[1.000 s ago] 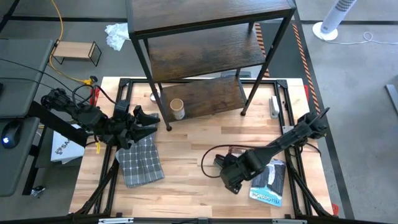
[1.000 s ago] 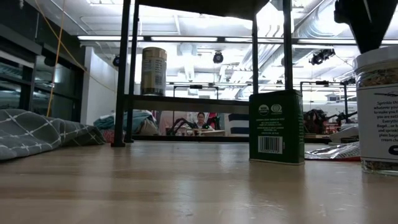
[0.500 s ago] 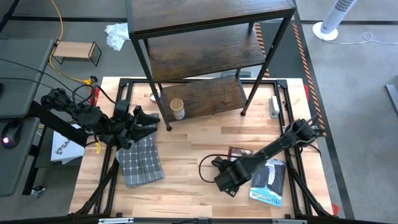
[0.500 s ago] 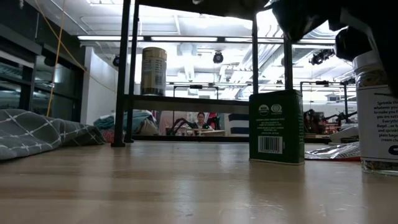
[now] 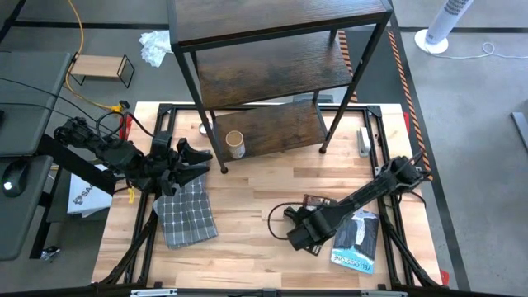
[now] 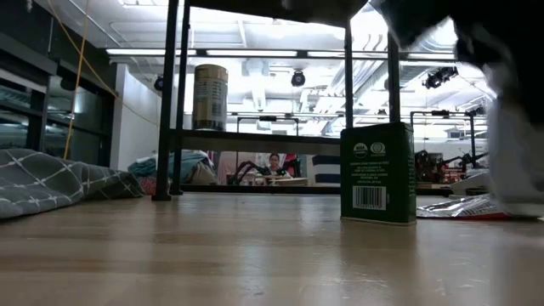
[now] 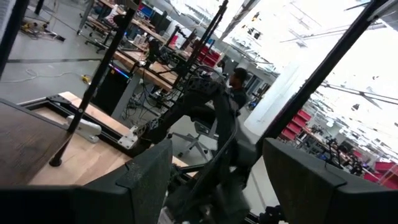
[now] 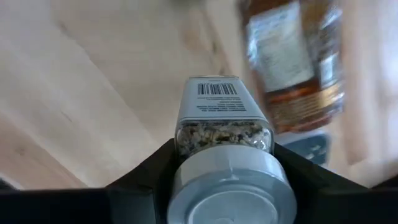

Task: Shelf spices
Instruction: Put the white seasoning bottle on the shelf

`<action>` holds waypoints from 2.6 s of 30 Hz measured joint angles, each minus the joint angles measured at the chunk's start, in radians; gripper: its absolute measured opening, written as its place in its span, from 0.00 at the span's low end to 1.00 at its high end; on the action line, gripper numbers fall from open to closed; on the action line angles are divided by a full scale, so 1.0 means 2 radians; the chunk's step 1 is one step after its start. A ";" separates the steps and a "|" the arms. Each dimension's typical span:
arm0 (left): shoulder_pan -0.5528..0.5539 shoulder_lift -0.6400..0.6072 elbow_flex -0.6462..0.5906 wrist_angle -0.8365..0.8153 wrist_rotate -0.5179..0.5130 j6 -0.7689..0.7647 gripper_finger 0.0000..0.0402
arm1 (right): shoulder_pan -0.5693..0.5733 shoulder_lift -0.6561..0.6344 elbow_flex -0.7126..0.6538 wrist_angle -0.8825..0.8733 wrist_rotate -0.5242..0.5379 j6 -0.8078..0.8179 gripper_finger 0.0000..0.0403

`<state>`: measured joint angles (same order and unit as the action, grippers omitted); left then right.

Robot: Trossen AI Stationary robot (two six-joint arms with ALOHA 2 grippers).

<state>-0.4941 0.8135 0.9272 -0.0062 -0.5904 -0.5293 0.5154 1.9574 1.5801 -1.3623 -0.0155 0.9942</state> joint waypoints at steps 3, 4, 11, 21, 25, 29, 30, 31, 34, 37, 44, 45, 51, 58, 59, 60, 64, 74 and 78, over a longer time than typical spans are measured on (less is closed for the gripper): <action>0.007 0.000 0.000 0.000 -0.001 0.001 0.62 | -0.015 -0.022 0.029 -0.029 0.058 -0.004 0.46; 0.009 0.000 0.000 0.000 -0.001 0.004 0.62 | -0.022 -0.029 0.039 -0.034 0.085 -0.003 0.46; 0.020 0.000 0.000 0.002 -0.001 0.008 0.62 | -0.101 -0.059 0.136 -0.008 0.272 -0.024 0.46; 0.022 0.000 0.000 0.002 -0.004 -0.006 0.62 | -0.269 -0.053 0.156 0.143 0.189 -0.230 0.46; 0.022 0.000 0.000 0.002 -0.004 -0.009 0.62 | -0.329 -0.047 0.154 0.120 0.156 -0.239 0.46; 0.022 0.000 0.000 0.004 -0.005 -0.009 0.62 | -0.370 -0.044 0.154 0.106 0.110 -0.239 0.46; 0.022 0.000 0.000 0.005 -0.005 -0.009 0.62 | -0.377 -0.044 0.154 0.105 0.098 -0.238 0.46; 0.022 0.000 0.000 0.005 -0.005 -0.009 0.62 | -0.384 -0.044 0.154 0.101 0.086 -0.239 0.46; 0.022 0.000 0.000 0.005 -0.005 -0.011 0.62 | -0.398 -0.043 0.154 0.092 0.078 -0.237 0.46; 0.022 0.000 0.000 0.006 -0.005 -0.022 0.62 | -0.404 -0.043 0.154 0.087 0.074 -0.236 0.46; 0.022 0.000 0.000 0.005 -0.004 -0.023 0.62 | -0.405 -0.043 0.154 0.088 0.077 -0.236 0.50; 0.022 0.000 0.000 0.005 -0.004 -0.023 0.62 | -0.405 -0.043 0.154 0.088 0.078 -0.235 0.53; 0.022 0.000 0.000 0.005 -0.004 -0.023 0.62 | -0.405 -0.043 0.154 0.089 0.080 -0.226 0.63; 0.022 0.000 0.000 0.005 0.001 -0.035 0.62 | -0.405 -0.043 0.154 0.107 0.097 -0.240 0.64; 0.022 0.000 0.000 0.005 0.002 -0.035 0.62 | -0.405 -0.043 0.155 0.112 0.100 -0.248 0.64; 0.022 0.000 0.000 0.005 0.003 -0.035 0.62 | -0.405 -0.043 0.157 0.115 0.101 -0.254 0.64; 0.021 0.000 0.000 0.004 0.003 -0.035 0.62 | -0.402 -0.043 0.167 0.107 0.109 -0.285 0.64; 0.021 0.000 0.000 -0.016 0.003 -0.035 0.62 | -0.339 -0.064 0.174 0.045 0.126 -0.317 0.52; 0.021 0.000 0.000 -0.018 0.003 -0.035 0.62 | -0.309 -0.058 0.162 0.007 0.228 -0.290 0.27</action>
<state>-0.4526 0.8139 0.9272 -0.0416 -0.5835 -0.5991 -0.1021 1.8406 1.9036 -1.3489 0.4407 0.4137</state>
